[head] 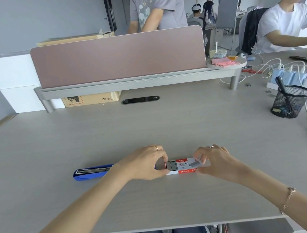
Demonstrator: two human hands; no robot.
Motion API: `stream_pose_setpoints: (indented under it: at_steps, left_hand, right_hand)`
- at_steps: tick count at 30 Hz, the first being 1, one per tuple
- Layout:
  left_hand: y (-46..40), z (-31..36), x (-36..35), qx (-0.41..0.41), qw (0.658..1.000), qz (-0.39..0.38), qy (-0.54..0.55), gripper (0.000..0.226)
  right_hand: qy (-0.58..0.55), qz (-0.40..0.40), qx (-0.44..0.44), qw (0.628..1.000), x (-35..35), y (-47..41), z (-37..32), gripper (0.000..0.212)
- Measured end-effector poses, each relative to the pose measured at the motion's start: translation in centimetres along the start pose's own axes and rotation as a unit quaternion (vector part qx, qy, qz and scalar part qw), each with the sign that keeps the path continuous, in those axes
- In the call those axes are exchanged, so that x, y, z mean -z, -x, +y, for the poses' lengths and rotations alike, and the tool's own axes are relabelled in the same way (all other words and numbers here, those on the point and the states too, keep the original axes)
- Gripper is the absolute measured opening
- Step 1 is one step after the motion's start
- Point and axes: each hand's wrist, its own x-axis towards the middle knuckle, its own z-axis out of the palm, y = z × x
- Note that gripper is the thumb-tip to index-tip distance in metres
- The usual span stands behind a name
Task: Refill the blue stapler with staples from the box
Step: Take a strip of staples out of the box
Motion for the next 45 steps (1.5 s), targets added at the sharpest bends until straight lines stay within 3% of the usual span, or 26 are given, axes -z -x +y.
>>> stream_pose_setpoints:
  at_steps: [6, 13, 20, 29, 37, 45]
  left_hand:
    - [-0.5, 0.2, -0.1, 0.014, 1.000, -0.008, 0.012, 0.022]
    - [-0.8, 0.0, 0.2, 0.047, 0.998, -0.028, 0.019, 0.034]
    - [-0.8, -0.2, 0.3, 0.041, 0.997, -0.014, 0.062, 0.017]
    - [-0.8, 0.0, 0.4, 0.033, 0.997, -0.006, 0.072, 0.018]
    - [-0.5, 0.1, 1.0, 0.041, 0.996, 0.042, 0.067, 0.017]
    - [-1.0, 0.8, 0.5, 0.052, 0.988, 0.117, 0.083, 0.015]
  right_hand:
    - [-0.002, 0.001, 0.000, 1.000, -0.1, -0.1, 0.1, 0.033]
    - [-0.027, 0.000, -0.010, 1.000, -0.1, 0.1, -0.1, 0.033]
    - [-0.025, -0.006, -0.014, 1.000, -0.1, 0.2, -0.2, 0.033]
    - [-0.016, -0.009, -0.021, 1.000, -0.2, 0.1, -0.3, 0.034]
    - [0.053, 0.042, 0.000, 0.998, -0.3, 0.4, -1.4, 0.064]
    - [-0.016, 0.136, 0.043, 0.990, -2.2, -0.7, -5.3, 0.032]
